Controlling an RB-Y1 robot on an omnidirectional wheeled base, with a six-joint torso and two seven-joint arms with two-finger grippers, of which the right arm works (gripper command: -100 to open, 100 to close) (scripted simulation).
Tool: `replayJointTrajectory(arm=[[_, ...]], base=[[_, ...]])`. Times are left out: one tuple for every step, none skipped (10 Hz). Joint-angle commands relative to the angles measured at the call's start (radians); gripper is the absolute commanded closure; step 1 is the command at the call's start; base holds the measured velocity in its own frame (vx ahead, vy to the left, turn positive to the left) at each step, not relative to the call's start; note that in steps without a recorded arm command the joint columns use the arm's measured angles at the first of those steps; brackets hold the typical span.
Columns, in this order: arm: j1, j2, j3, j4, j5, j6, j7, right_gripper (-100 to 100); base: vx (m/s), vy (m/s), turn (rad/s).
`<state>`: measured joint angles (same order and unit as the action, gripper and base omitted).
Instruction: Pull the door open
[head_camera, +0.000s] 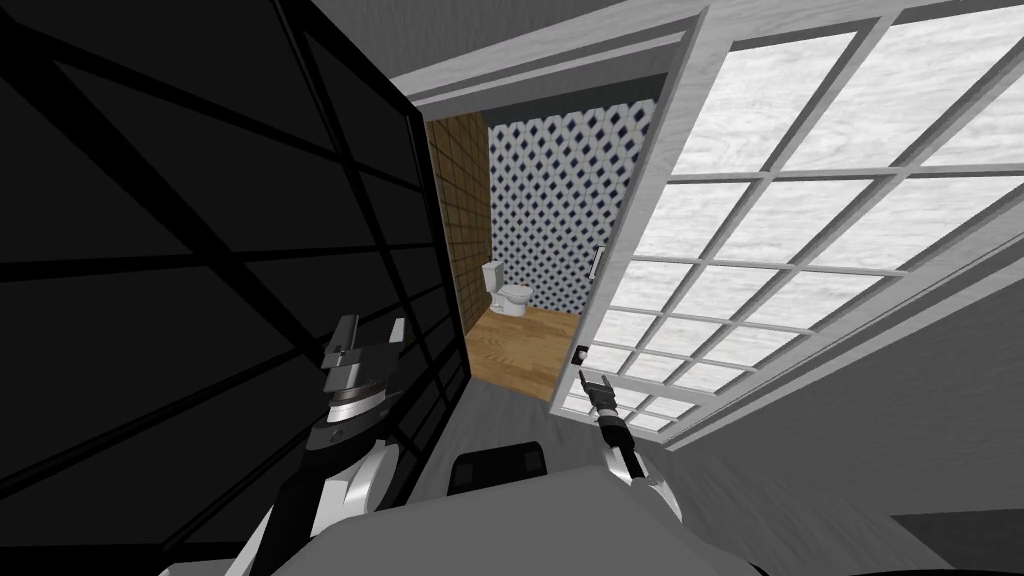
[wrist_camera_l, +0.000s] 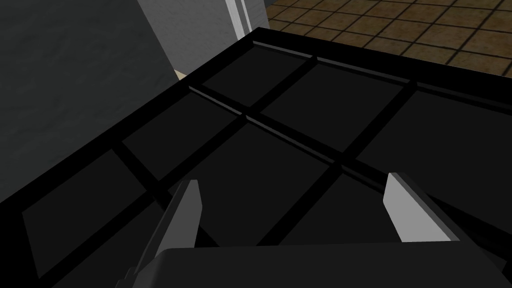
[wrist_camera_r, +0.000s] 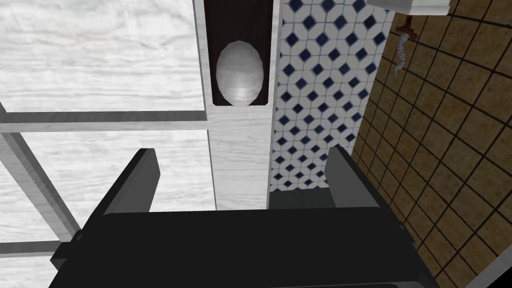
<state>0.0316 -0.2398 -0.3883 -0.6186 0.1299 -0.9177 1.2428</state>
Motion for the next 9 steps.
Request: replayJointTrajectory(arm=[[-0.004,0.002,-0.004,0.003,-0.002,0.002,0.005,-100],[-0.007,0.003,-0.006,0.004,-0.004,0.003,0.009,-100],[-0.009,0.005,-0.009,0.006,-0.005,0.004,0.012,-100],[-0.012,0.006,-0.011,0.007,-0.006,0.005,0.015,-100],[-0.014,0.007,-0.013,0.008,-0.007,0.006,0.017,-100],[-0.012,0.007,-0.011,0.007,-0.007,0.006,0.015,-100],[-0.012,0.007,-0.011,0.007,-0.007,0.006,0.015,100],[-0.012,0.007,-0.011,0.007,-0.007,0.006,0.015,100],[-0.012,0.007,-0.011,0.007,-0.007,0.006,0.015,100]], base=[[0.199,-0.080,0.035],[0.189,-0.083,0.037],[0.198,-0.074,0.034],[0.190,-0.087,0.025],[0.176,-0.068,0.030],[0.078,-0.025,0.005],[-0.015,0.005,-0.012],[-0.031,0.011,0.013],[-0.020,0.003,0.005]])
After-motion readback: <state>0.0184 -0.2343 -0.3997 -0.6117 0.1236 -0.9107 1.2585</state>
